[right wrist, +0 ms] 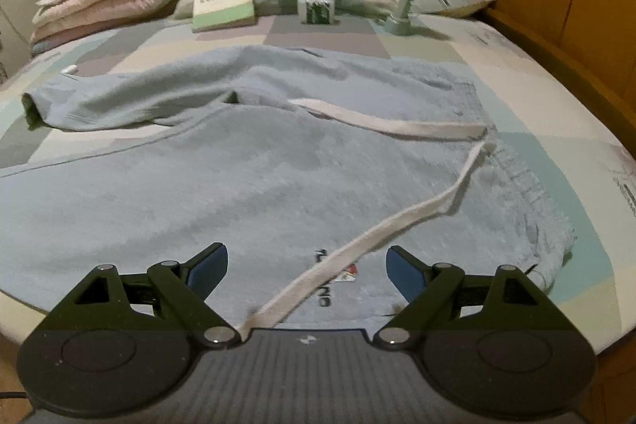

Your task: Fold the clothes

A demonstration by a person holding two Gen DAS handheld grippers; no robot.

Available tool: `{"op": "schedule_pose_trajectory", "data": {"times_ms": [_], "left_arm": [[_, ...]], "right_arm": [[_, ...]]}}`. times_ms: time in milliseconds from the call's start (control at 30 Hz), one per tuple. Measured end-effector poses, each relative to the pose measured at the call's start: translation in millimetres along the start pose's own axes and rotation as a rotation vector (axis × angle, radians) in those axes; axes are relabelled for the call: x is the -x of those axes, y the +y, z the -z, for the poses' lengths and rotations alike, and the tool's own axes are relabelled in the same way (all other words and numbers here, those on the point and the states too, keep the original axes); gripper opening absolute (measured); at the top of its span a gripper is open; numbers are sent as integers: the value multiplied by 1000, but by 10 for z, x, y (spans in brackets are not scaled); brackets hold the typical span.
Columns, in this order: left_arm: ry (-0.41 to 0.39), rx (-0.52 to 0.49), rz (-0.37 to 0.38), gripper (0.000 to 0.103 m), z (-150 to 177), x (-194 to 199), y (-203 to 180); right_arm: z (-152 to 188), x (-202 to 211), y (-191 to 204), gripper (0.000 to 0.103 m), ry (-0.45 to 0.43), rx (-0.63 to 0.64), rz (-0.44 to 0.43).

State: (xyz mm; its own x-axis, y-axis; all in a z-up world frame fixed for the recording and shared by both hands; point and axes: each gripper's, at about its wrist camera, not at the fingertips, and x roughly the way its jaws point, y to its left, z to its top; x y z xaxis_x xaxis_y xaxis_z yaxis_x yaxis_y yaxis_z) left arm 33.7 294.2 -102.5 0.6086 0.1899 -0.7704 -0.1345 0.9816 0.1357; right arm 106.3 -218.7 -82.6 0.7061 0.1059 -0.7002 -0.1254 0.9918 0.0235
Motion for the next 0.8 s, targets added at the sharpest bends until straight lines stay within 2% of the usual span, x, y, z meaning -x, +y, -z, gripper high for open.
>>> {"op": "schedule_pose_trajectory", "data": {"times_ms": [133, 233, 333, 433, 533, 633, 700, 733, 800], "left_arm": [[-48, -68, 76, 72, -162, -169, -197], [-16, -8, 110, 72, -169, -396, -115], [20, 86, 98, 74, -55, -425, 97], [59, 130, 42, 74, 11, -337, 237], [29, 82, 21, 67, -56, -231, 136], [-49, 19, 28, 69, -185, -95, -57], [-113, -13, 77, 72, -314, -18, -210], [-109, -35, 95, 73, -369, -43, -280], [-53, -82, 104, 73, -457, -186, -428]], "right_arm": [[4, 82, 94, 93, -30, 8, -37], [24, 95, 140, 93, -34, 17, -54], [37, 89, 137, 93, -33, 10, -52], [55, 67, 87, 94, -31, -22, -57], [83, 31, 79, 94, -18, -45, -65], [97, 30, 97, 94, -14, -50, -70], [97, 48, 119, 94, -15, -44, -71], [96, 61, 128, 94, -18, -42, -72], [95, 94, 136, 94, -24, -38, -71]]}}
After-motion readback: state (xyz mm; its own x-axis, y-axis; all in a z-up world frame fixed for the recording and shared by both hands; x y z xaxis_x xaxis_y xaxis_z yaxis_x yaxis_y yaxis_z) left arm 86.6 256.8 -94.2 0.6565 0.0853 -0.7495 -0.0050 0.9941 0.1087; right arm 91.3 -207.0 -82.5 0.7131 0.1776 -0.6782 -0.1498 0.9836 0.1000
